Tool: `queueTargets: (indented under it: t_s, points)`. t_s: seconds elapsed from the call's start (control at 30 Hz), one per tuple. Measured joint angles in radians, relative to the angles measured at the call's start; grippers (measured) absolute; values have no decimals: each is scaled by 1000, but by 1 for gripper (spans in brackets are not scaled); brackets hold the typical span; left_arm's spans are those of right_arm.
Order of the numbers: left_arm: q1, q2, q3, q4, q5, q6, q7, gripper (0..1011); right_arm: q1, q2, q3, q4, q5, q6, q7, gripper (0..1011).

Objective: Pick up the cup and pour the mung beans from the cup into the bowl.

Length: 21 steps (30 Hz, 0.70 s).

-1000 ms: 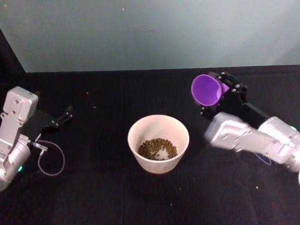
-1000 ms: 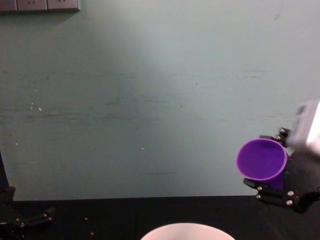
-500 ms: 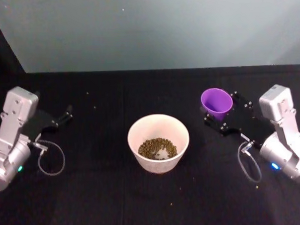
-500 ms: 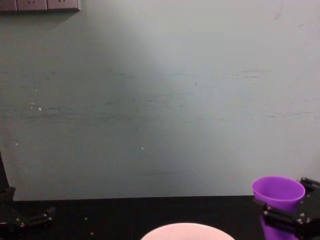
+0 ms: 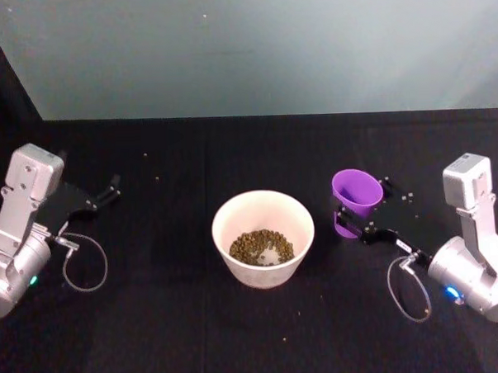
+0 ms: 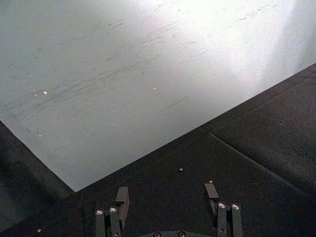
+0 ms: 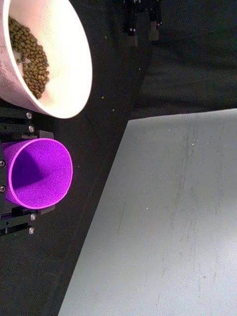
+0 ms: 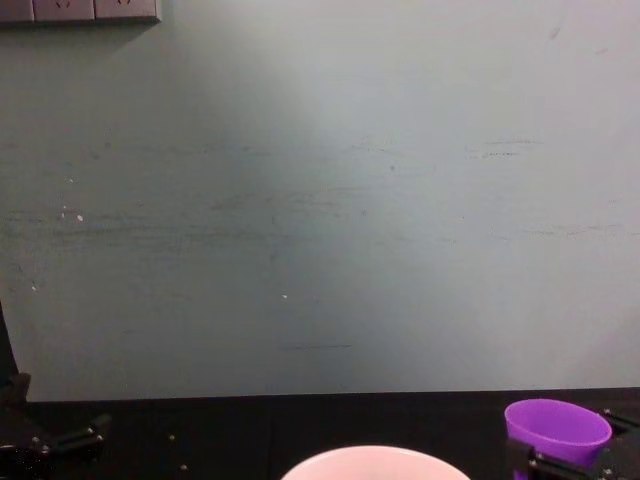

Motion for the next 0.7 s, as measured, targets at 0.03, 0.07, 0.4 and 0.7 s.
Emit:
queueTargets:
  t_s: [0.03, 0.07, 0.4, 0.7]
  points:
    - [0, 0, 0, 0, 0, 0, 0, 1000, 0, 1, -3, 3, 1, 0, 0, 734]
    - [0, 0, 0, 0, 0, 0, 0, 1000, 1, 2, -5, 4, 0, 0, 1, 734]
    - [0, 0, 0, 0, 0, 0, 0, 1000, 13, 9, -24, 22, -8, 6, 8, 734]
    - [0, 0, 0, 0, 0, 0, 0, 1000, 11, 8, -20, 20, -7, 4, 8, 808]
